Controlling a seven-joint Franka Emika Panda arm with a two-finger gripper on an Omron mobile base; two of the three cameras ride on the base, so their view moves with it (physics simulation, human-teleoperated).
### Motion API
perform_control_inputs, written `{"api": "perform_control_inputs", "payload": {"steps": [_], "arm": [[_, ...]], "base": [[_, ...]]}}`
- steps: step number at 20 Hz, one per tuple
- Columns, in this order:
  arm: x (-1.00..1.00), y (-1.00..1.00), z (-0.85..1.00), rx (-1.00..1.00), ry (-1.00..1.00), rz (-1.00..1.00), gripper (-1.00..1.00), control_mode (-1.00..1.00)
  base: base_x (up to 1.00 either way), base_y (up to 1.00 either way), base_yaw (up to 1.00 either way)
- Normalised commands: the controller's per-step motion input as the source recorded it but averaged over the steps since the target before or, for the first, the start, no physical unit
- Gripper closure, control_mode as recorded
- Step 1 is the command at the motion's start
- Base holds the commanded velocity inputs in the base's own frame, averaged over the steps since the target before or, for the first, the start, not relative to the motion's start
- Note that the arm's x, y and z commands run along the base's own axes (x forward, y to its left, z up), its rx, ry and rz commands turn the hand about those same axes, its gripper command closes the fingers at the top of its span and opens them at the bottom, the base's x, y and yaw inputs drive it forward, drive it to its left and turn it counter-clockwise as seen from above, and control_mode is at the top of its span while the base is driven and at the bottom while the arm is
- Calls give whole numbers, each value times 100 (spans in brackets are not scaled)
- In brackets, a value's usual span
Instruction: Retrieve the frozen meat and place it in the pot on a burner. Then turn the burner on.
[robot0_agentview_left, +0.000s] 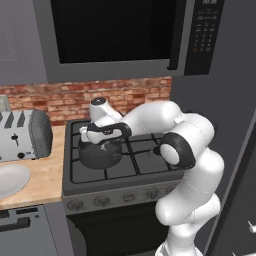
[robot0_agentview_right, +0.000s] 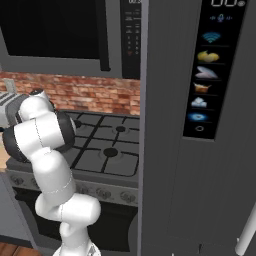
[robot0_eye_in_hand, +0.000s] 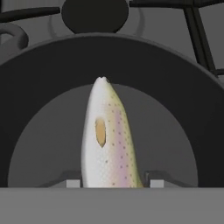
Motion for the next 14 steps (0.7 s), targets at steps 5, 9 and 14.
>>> {"api": "perform_control_inputs", "payload": {"steps": [5, 9, 14], "arm": [[12, 1, 0, 0, 0, 0, 100, -100], [8, 5, 0, 0, 0, 0, 100, -100], [9, 4, 0, 0, 0, 0, 100, -100]], "base": [[0, 0, 0], [0, 0, 0], [0, 0, 0]]}}
